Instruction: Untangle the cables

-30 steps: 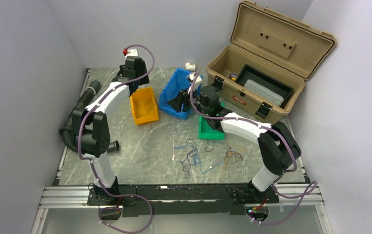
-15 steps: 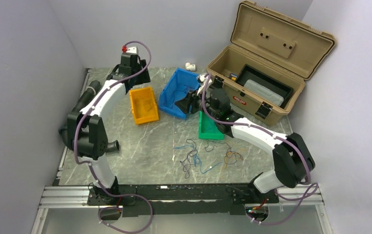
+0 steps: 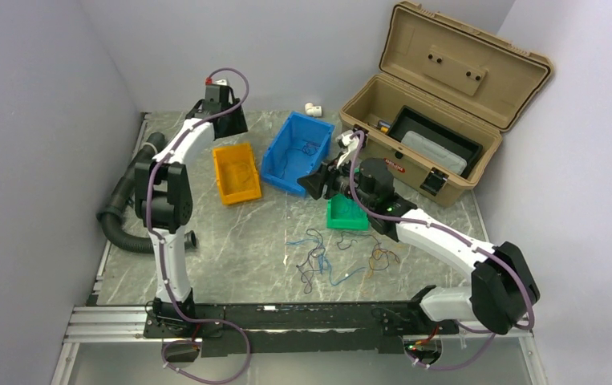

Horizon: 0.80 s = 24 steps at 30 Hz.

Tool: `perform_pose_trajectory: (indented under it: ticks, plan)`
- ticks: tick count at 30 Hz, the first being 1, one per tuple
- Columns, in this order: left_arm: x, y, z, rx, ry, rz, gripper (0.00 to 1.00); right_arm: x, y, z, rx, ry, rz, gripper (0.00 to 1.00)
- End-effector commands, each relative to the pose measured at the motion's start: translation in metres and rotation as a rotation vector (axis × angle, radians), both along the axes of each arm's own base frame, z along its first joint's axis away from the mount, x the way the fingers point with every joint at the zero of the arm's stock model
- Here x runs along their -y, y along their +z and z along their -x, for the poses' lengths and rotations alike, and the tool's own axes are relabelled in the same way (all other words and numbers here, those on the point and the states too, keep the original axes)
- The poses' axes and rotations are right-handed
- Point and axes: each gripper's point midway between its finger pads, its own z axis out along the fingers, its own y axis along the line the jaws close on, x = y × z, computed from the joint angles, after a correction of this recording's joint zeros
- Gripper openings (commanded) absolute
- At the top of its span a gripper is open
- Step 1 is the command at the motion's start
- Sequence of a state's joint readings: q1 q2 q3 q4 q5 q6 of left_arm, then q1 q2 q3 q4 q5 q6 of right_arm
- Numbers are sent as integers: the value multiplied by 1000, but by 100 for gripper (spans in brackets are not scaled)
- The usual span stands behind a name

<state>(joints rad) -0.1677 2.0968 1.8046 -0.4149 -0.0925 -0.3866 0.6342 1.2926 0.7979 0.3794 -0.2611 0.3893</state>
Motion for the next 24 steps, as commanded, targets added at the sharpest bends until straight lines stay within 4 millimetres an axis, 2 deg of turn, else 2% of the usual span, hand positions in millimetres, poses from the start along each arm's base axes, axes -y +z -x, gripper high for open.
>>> perform_pose_trajectory:
  ticks: [1, 7, 12, 19, 21, 24]
  plan:
    - [3, 11, -16, 15, -28, 2, 65, 8, 16, 2, 39, -22, -11, 54]
    - [4, -11, -16, -48, -40, -7, 58, 10, 21, 2, 49, -28, -11, 54]
    - [2, -27, -14, -90, -32, -19, 45, 11, 23, 3, 53, -29, -11, 54]
    - [4, -33, -11, -109, -35, -13, 42, 18, 27, 2, 66, -64, -13, 54]
    - [5, -32, -11, -107, -40, -4, 33, 20, 27, 3, 69, -67, -15, 54]
    - [7, -29, -12, -98, -48, 4, 11, 20, 26, 3, 67, -71, -9, 54]
